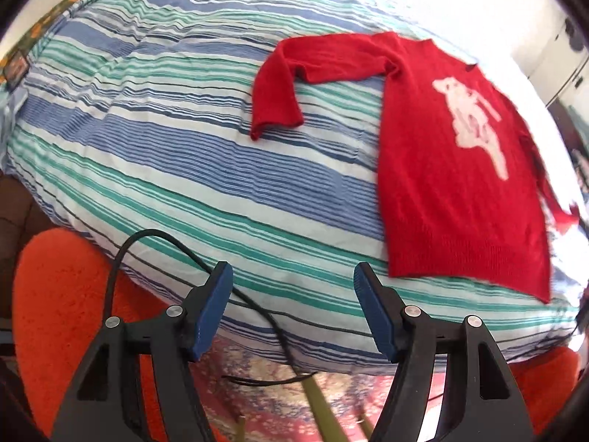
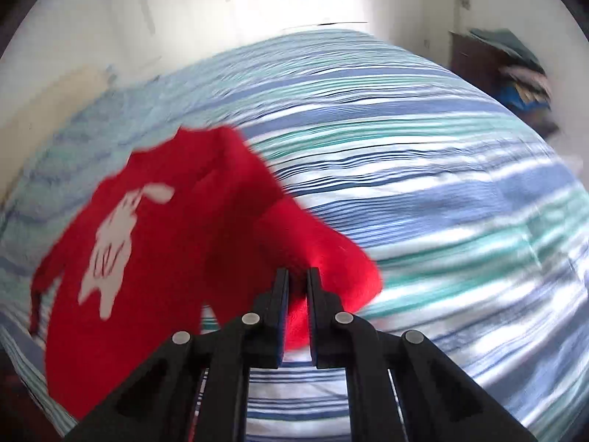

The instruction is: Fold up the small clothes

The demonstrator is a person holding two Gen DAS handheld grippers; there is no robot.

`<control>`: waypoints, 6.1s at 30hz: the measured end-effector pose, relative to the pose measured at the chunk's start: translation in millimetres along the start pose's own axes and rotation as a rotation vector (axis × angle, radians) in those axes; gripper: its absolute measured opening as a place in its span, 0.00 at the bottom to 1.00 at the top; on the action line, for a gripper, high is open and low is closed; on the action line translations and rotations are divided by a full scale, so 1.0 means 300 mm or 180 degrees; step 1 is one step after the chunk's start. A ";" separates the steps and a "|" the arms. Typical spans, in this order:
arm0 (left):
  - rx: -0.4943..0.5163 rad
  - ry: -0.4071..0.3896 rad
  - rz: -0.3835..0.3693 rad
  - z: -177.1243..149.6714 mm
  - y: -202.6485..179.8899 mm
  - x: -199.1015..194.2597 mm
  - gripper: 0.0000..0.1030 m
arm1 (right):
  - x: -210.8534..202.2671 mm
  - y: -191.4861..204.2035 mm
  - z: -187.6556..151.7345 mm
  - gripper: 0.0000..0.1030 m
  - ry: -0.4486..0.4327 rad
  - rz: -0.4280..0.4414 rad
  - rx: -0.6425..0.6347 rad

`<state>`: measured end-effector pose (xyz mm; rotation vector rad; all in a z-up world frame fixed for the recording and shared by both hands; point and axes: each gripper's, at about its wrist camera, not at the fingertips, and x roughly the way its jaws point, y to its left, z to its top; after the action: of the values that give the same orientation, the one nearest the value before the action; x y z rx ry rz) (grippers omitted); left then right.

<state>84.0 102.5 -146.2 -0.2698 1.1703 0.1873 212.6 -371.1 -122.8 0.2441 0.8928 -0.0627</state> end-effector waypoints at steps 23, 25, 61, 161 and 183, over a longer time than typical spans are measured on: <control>0.0095 0.0018 0.0114 0.004 -0.082 0.005 0.68 | 0.196 -0.661 -0.190 0.64 0.0628 0.1594 0.4549; 0.0131 0.0031 0.0148 0.001 -0.087 0.008 0.68 | 0.213 -0.660 -0.161 0.64 0.0639 0.1376 0.4652; 0.0043 0.0089 0.0243 -0.001 -0.049 0.057 0.68 | -0.307 -0.451 -0.158 0.82 0.0748 0.0930 0.0341; 0.0647 -0.0322 0.0734 0.085 -0.018 0.056 0.83 | -0.065 -0.480 0.019 0.67 0.0467 -0.0136 0.0970; 0.0696 -0.0605 -0.0141 0.494 0.207 0.188 0.07 | -0.417 0.253 -0.379 0.78 -0.0165 0.0195 0.0092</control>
<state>218.2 207.0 -151.5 -0.0829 0.9858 0.0437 59.2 -276.5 -80.1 0.2953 0.8327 -0.0248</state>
